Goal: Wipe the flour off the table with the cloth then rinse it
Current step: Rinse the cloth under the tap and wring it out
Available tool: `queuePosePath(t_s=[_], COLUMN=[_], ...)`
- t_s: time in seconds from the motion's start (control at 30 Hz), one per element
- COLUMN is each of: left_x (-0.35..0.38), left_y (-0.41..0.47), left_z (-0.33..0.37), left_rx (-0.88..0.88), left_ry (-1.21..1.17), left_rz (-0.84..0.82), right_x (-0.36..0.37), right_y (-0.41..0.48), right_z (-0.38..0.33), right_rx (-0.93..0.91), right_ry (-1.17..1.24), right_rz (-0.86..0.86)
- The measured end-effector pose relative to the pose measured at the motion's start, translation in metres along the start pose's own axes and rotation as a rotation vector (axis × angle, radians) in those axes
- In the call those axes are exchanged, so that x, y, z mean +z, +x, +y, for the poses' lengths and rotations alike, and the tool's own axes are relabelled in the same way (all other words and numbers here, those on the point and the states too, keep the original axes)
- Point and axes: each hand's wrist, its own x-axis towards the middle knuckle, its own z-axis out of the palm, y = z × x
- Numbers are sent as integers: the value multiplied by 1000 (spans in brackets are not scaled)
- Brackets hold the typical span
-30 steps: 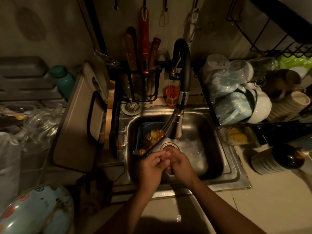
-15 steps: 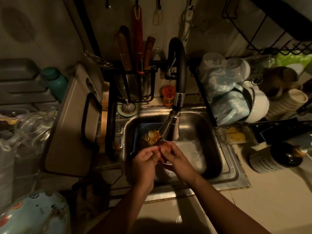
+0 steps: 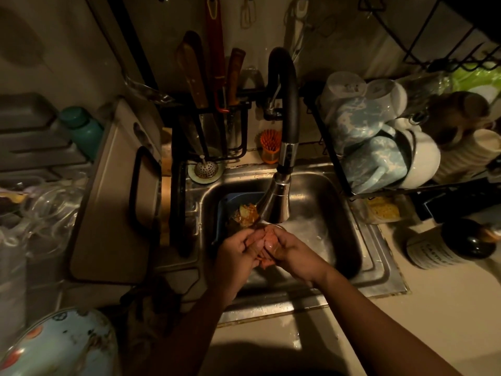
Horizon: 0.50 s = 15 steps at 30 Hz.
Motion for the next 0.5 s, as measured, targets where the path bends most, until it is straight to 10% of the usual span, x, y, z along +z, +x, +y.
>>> queuePosePath(t_s=[0.5], left_x=[10], left_y=[6], left_z=[-18], left_rx=[-42], left_ry=[13], left_rz=[293], right_x=[17], right_y=[1], right_z=[7], right_rx=[-159], right_ry=[-222], right_rz=[304])
